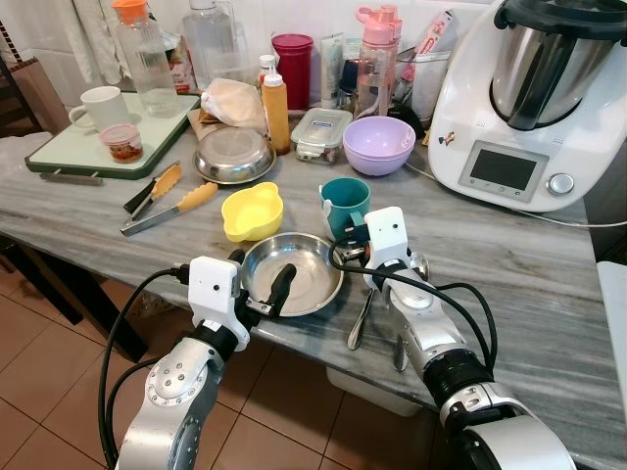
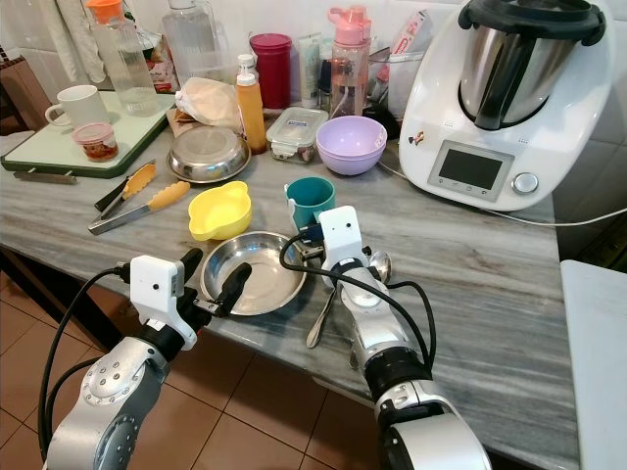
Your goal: Setting the table
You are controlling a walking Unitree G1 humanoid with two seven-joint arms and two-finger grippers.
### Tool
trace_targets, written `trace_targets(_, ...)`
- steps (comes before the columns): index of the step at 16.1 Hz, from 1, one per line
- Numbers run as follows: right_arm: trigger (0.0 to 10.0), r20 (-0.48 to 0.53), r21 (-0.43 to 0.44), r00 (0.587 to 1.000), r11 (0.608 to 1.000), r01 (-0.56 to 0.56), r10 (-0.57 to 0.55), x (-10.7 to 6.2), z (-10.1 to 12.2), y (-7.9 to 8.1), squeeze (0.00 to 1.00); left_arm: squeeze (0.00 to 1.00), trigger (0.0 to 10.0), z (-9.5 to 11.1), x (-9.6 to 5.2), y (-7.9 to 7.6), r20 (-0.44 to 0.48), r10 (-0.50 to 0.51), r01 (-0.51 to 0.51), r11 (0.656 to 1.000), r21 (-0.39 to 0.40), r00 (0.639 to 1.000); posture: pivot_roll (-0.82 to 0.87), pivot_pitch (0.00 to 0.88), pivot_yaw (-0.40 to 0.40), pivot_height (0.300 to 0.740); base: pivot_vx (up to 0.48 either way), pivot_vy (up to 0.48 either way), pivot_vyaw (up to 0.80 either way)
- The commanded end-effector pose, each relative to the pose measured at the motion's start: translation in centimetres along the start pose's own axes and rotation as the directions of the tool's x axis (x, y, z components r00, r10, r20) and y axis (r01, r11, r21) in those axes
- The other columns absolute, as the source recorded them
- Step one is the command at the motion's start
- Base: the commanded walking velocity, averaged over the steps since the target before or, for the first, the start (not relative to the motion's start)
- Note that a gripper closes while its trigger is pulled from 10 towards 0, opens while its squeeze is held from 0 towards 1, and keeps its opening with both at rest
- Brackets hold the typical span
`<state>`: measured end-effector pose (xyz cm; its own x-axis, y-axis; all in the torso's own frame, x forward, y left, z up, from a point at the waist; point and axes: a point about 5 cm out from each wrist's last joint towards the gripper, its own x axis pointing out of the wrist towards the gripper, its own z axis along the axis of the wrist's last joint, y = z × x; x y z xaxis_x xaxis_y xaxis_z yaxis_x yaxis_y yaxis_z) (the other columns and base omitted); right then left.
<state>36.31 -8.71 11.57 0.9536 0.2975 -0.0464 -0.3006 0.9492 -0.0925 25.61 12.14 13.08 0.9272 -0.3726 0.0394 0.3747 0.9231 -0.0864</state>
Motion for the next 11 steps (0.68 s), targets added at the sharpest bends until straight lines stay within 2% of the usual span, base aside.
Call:
trace_targets(1,10.0,0.006,0.011,1.000,1.000,0.004,-0.004,0.12,0.17,-0.07,1.00,0.00,10.0,0.05,0.26,-0.10,-0.003,-0.017,0.017,1.000,0.008,1.000,-0.13,0.000,0.061,0.740,0.000,0.000,0.00)
trace_targets(11,10.0,-0.006,-0.027,1.000,1.000,0.016,-0.016,0.10,0.02,-0.38,1.00,0.00,10.0,-0.11,0.42,-0.28,-0.009,-0.025,0.025,1.000,0.009,1.000,-0.14,0.000,0.063,0.740,0.000,0.000,0.00)
